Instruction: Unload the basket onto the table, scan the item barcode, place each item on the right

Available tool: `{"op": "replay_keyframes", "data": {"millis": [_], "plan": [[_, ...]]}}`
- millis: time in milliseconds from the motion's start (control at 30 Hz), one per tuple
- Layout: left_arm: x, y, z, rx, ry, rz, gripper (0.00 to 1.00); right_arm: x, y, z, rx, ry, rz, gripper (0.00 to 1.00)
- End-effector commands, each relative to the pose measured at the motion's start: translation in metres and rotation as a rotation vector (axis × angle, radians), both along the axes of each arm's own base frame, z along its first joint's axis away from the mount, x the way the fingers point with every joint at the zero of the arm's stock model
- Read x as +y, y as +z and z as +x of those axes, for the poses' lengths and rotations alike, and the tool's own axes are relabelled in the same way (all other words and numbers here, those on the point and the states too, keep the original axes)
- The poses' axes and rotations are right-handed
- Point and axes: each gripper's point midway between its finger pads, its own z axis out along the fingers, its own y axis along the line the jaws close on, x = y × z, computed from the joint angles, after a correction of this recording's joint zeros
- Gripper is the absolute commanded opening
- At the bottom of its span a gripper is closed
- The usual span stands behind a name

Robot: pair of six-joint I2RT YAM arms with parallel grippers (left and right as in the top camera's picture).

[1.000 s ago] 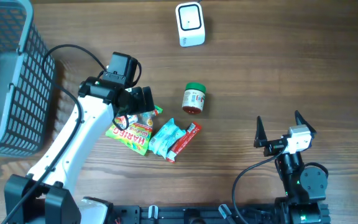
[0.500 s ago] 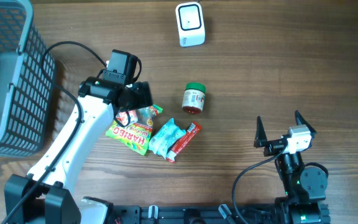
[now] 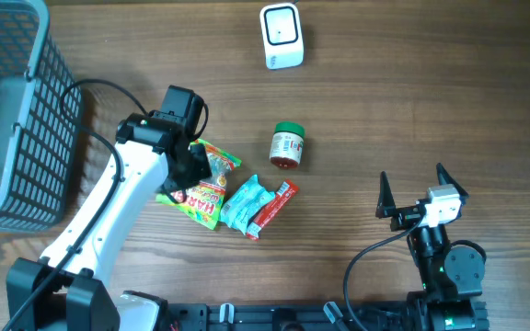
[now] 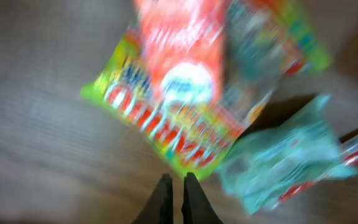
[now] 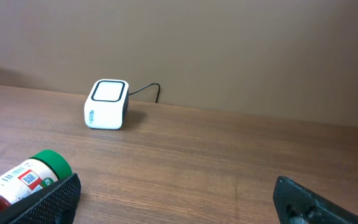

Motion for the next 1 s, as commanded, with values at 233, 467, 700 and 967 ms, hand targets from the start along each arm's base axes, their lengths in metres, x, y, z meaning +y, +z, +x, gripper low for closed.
{"op": "replay_keyframes", "data": {"millis": [233, 467, 700, 967], "plan": [[-0.011, -0.052, -0.063, 0.187, 0.004, -0.016, 0.04, -0.003, 0.001, 0.0, -0.006, -0.016, -0.001, 1.0], [-0.028, -0.077, -0.06, 0.117, -0.001, -0.041, 0.06, -0.003, 0.001, 0.0, -0.006, -0.016, -0.001, 1.0], [-0.038, -0.088, -0.057, 0.07, -0.039, -0.061, 0.14, -0.003, 0.001, 0.0, -0.006, -0.016, 0.0, 1.0], [-0.045, -0.087, -0.043, 0.013, -0.019, -0.085, 0.18, -0.003, 0.001, 0.0, -0.006, -0.016, -0.001, 1.0]]}}
